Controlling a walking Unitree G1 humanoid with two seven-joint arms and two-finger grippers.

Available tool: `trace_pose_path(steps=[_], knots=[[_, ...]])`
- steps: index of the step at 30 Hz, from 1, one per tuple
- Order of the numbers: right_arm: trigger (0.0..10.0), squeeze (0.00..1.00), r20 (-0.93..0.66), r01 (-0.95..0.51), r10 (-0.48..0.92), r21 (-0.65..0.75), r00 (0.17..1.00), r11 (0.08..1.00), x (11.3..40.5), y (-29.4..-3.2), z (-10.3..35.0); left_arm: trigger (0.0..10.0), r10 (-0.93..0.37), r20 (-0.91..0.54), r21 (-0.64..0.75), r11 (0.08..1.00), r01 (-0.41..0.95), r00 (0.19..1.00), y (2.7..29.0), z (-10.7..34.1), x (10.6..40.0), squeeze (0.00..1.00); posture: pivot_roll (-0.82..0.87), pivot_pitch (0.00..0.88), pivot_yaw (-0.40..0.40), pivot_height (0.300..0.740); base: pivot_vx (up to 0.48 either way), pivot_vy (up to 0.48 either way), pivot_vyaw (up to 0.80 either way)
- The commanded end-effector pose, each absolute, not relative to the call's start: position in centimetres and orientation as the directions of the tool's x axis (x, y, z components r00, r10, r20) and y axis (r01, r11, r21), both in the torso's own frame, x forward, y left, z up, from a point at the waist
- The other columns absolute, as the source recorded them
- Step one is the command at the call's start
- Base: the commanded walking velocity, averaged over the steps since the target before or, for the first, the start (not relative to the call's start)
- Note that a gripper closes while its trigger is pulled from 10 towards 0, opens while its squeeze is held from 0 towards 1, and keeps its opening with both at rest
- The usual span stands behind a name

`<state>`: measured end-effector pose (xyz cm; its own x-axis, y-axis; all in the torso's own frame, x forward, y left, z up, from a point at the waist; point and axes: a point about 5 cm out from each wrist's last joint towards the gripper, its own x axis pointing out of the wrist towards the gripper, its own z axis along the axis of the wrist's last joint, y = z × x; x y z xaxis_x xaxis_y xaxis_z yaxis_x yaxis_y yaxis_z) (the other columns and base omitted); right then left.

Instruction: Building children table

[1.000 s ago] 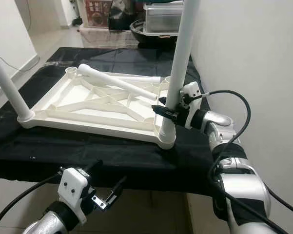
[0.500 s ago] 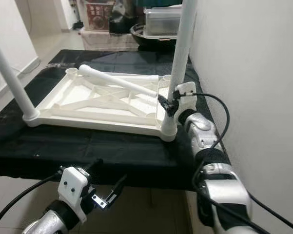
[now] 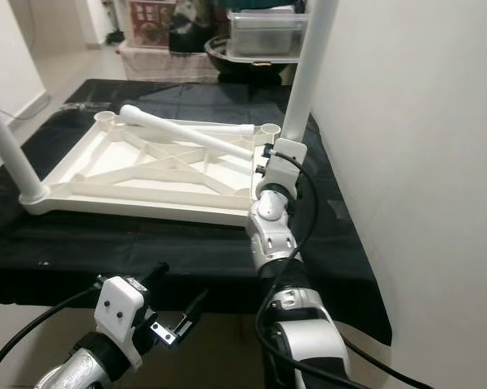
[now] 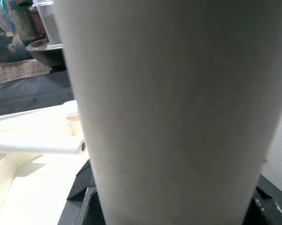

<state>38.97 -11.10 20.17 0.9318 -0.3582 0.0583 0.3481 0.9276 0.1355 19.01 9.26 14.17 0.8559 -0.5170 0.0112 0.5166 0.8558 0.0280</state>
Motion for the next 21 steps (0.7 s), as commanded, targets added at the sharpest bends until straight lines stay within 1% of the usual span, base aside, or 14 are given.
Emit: trace_pose_path(steps=[1, 2, 3, 4, 5, 7, 8, 9, 11, 12, 13, 17, 19, 21], knots=[[2.5, 0.0, -0.066, 0.342, -0.336, 0.201, 0.94, 0.918, 38.7, -10.1, 18.5, 10.0, -0.516, -0.001, 0.03, 0.856, 0.515, 0.857, 9.2, 13.9, 18.9, 0.0, 0.13, 0.104, -0.033, 0.74, 0.0, 0.0, 0.0], [2.5, 0.0, -0.066, 0.342, -0.336, 0.201, 0.94, 0.918, 38.7, -10.1, 18.5, 10.0, -0.516, -0.001, 0.03, 0.856, 0.515, 0.857, 9.2, 13.9, 18.9, 0.0, 0.13, 0.104, -0.033, 0.74, 0.0, 0.0, 0.0], [10.0, 0.73, -0.012, 0.226, -0.227, 0.167, 0.974, 0.96, 38.6, -8.8, 19.0, 10.0, -0.517, -0.002, 0.028, 0.856, 0.517, 0.856, 9.2, 13.9, 19.0, 0.0, 0.12, 0.104, -0.033, 0.74, 0.0, 0.0, 0.0], [10.0, 0.73, -0.012, 0.226, -0.227, 0.167, 0.974, 0.96, 38.6, -8.8, 19.0, 10.0, -0.517, -0.002, 0.028, 0.856, 0.517, 0.856, 9.2, 13.9, 19.0, 0.0, 0.12, 0.104, -0.033, 0.74, 0.0, 0.0, 0.0], [10.0, 1.0, 0.018, 0.178, -0.183, 0.142, 0.983, 0.974, 38.5, -8.6, 19.1, 10.0, -0.517, -0.002, 0.027, 0.855, 0.517, 0.856, 9.2, 13.8, 19.0, 0.0, 0.12, 0.104, -0.033, 0.74, 0.0, 0.0, 0.0], [10.0, 1.0, 0.039, 0.161, -0.167, 0.125, 0.985, 0.979, 38.3, -8.5, 19.2, 10.0, -0.518, -0.002, 0.025, 0.855, 0.517, 0.856, 9.2, 13.8, 19.0, 0.0, 0.12, 0.103, -0.033, 0.74, 0.0, 0.0, 0.0], [10.0, 1.0, 0.067, 0.161, -0.167, 0.093, 0.984, 0.983, 38.0, -9.2, 19.1, 10.0, -0.517, -0.002, 0.025, 0.856, 0.517, 0.856, 9.2, 13.8, 19.0, 0.0, 0.12, 0.103, -0.032, 0.74, 0.0, 0.0, 0.0], [10.0, 0.0, 0.087, 0.145, -0.152, 0.078, 0.985, 0.986, 38.0, -9.7, 19.2, 10.0, -0.517, -0.002, 0.024, 0.856, 0.517, 0.856, 9.2, 13.8, 19.0, 0.0, 0.12, 0.102, -0.031, 0.74, 0.0, 0.0, 0.0], [10.0, 0.0, 0.087, 0.145, -0.152, 0.078, 0.985, 0.986, 38.0, -9.7, 19.2, 10.0, -0.517, -0.002, 0.024, 0.856, 0.517, 0.856, 9.2, 13.8, 19.0, 0.0, 0.12, 0.102, -0.031, 0.74, 0.0, 0.0, 0.0], [10.0, 0.0, 0.113, 0.086, -0.096, 0.091, 0.989, 0.992, 38.1, -10.7, 19.3, 10.0, -0.516, -0.003, 0.024, 0.856, 0.516, 0.856, 9.2, 13.8, 19.0, 0.0, 0.12, 0.1, -0.031, 0.74, 0.0, 0.0, 0.0], [10.0, 0.0, 0.113, 0.086, -0.096, 0.091, 0.989, 0.992, 38.1, -10.7, 19.3, 10.0, -0.516, -0.003, 0.024, 0.856, 0.516, 0.856, 9.2, 13.8, 19.0, 0.0, 0.12, 0.1, -0.031, 0.74, 0.0, 0.0, 0.0], [10.0, 0.0, 0.182, -0.014, 0.006, 0.04, 0.983, 0.999, 38.5, -12.5, 19.9, 10.0, -0.516, -0.003, 0.024, 0.856, 0.516, 0.856, 9.2, 13.7, 19.1, 0.0, 0.11, 0.099, -0.03, 0.74, 0.0, 0.0, 0.0], [10.0, 0.0, 0.177, -0.149, 0.148, -0.008, 0.973, 0.989, 38.9, -14.5, 20.2, 10.0, -0.516, -0.002, 0.024, 0.856, 0.516, 0.856, 9.2, 13.7, 19.2, 0.0, 0.11, 0.098, -0.03, 0.74, 0.0, 0.0, 0.0], [10.0, 0.0, 0.166, -0.228, 0.232, -0.042, 0.958, 0.973, 39.2, -15.7, 20.5, 10.0, -0.517, -0.002, 0.025, 0.856, 0.517, 0.856, 9.2, 13.7, 19.2, 0.0, 0.11, 0.097, -0.03, 0.74, 0.0, 0.0, 0.0]])
